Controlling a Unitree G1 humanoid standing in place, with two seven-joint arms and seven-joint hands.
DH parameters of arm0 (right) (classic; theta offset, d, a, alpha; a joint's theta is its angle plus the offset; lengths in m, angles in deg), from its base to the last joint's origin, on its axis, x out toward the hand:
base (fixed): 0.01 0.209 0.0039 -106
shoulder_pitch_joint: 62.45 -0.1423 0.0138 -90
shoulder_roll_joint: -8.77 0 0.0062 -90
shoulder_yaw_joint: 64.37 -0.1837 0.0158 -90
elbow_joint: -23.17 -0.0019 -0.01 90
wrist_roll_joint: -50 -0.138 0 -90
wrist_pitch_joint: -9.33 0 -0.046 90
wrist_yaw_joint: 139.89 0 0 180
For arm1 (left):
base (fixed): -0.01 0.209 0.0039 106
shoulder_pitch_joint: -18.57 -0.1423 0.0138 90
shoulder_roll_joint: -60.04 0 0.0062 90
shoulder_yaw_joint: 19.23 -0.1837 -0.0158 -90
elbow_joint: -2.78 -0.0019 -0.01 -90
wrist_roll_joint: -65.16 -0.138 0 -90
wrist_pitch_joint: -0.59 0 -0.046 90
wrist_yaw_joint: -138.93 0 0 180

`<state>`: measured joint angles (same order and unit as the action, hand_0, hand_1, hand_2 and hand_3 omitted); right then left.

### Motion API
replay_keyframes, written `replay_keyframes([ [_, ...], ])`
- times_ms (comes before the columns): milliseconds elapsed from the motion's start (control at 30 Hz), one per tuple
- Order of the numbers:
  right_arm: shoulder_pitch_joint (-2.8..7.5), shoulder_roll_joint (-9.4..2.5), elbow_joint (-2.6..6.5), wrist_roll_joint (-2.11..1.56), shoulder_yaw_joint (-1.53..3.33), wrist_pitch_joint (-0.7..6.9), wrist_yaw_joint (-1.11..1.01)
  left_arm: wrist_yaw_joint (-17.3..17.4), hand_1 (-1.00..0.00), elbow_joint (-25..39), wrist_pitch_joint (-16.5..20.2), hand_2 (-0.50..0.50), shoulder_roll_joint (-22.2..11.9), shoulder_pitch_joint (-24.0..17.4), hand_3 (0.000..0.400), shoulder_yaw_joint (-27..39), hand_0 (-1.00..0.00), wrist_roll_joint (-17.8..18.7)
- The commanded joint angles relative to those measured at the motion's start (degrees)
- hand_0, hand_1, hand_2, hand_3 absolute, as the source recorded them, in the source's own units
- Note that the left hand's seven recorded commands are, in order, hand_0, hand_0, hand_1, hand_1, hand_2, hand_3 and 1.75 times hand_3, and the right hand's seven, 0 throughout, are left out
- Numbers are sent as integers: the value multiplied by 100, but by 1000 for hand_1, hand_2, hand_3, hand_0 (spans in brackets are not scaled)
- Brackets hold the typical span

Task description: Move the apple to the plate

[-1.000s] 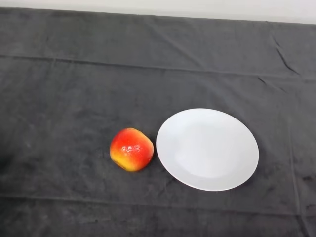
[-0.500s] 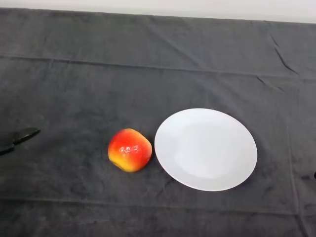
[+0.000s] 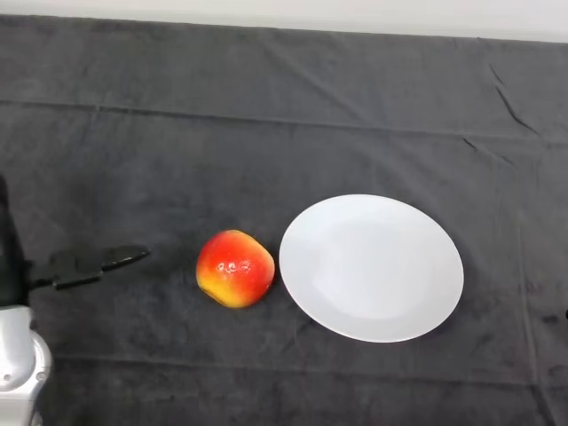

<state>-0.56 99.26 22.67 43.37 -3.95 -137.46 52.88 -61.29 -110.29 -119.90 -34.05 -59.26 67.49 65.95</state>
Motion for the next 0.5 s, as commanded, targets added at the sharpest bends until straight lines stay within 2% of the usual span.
replay_keyframes([
  [33, 595, -444, 507, -90, -50, 546, 7, -53, 0, -13, 93, 0, 130, 216, 0, -212, 0, -142],
  [300, 597, -445, 500, -108, -31, 551, 6, -138, 0, -103, 210, 0, 255, 387, 0, -903, 0, -172],
  [500, 597, -445, 498, -122, -18, 553, 5, -55, 0, -224, 208, 0, 249, 514, 0, -1299, 0, -47],
])
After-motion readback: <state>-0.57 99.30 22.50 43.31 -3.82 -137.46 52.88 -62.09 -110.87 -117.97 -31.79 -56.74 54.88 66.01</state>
